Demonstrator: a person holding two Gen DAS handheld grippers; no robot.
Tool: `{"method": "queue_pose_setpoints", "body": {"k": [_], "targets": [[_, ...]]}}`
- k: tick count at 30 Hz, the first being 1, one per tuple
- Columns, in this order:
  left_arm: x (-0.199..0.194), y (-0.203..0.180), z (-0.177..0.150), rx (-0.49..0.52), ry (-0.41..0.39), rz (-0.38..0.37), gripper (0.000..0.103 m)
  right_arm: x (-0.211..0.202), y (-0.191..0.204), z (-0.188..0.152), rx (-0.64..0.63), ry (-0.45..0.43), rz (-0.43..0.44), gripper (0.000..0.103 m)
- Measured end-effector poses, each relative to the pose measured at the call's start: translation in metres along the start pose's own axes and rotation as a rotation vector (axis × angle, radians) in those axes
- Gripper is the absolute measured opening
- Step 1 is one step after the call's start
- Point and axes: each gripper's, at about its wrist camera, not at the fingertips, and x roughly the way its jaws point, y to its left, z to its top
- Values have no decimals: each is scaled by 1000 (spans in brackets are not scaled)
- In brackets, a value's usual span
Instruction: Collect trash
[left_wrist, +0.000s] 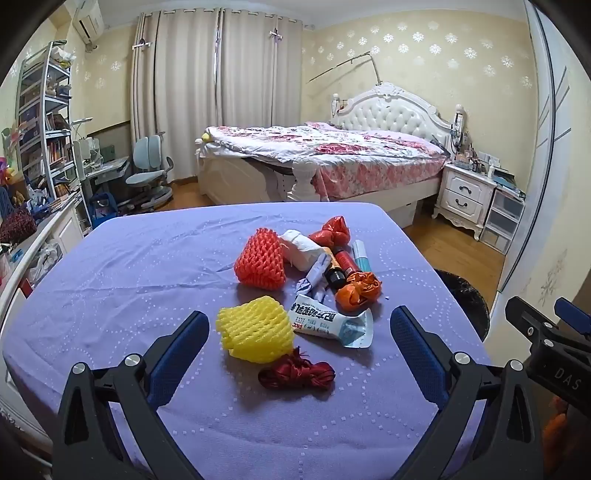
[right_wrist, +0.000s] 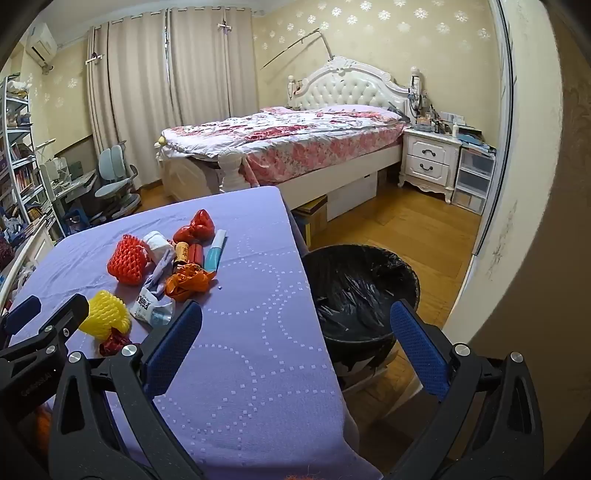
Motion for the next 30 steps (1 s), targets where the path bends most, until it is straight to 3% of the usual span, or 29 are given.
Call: {"method": "queue_pose_setpoints", "body": {"k": [30], "targets": [[1,10,-1,6,-10,13,98,1,0,-2,7,5,5,100]]}}
